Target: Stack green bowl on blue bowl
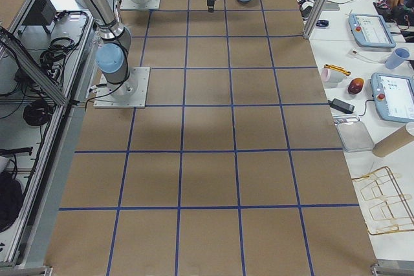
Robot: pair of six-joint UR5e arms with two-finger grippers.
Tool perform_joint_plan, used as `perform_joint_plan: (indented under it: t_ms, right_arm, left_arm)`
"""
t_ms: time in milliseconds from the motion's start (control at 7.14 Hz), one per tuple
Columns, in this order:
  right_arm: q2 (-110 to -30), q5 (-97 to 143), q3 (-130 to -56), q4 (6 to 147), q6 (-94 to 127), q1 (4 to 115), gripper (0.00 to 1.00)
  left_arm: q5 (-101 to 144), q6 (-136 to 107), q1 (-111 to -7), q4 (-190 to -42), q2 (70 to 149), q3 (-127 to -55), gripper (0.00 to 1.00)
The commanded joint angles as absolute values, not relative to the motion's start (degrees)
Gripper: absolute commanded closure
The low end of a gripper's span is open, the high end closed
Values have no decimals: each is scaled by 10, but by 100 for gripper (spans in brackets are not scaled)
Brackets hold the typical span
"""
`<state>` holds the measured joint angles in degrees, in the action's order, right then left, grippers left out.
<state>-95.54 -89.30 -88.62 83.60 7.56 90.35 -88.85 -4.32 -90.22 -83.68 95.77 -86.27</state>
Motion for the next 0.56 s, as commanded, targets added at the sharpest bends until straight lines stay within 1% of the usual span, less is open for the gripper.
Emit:
perform_joint_plan:
  t_ms: [0,420]
  right_arm:
    - [-955,-893,-887,837,76,904,0]
    - [-955,-893,-886,836,76,903,0]
  left_arm:
    - [-889,-38,-903,-836,955,-864,0]
    - [-889,-38,-903,-838,955,-864,0]
